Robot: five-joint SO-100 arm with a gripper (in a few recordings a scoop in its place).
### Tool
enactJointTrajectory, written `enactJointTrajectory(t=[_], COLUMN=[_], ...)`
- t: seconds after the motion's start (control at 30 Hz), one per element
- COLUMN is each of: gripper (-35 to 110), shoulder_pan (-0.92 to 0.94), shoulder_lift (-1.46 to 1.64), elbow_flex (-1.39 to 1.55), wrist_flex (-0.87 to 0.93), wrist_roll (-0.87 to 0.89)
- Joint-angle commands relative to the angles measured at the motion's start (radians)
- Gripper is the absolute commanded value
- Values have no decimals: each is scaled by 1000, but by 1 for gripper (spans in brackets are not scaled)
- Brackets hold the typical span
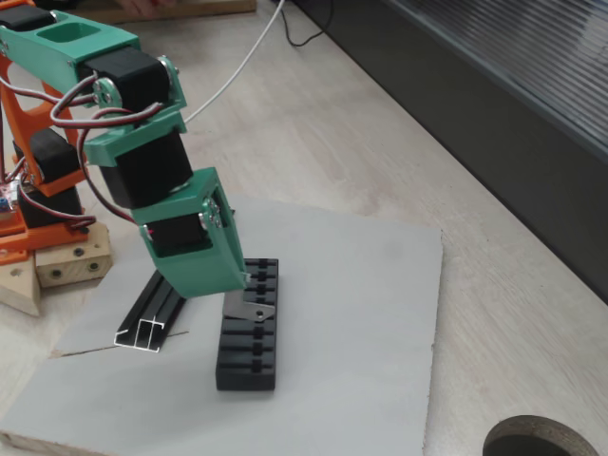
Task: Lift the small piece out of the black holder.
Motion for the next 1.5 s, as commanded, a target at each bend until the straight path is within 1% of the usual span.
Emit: enactJointTrajectory(t=[0.0, 1.3, 1.47], gripper=[5, 5, 5], shoulder_pan=[6, -8, 0], shoulder_lift=[44, 46, 110], elbow_flex=[-14, -15, -15], wrist_flex=[14, 14, 14], wrist_roll=[15, 15, 15])
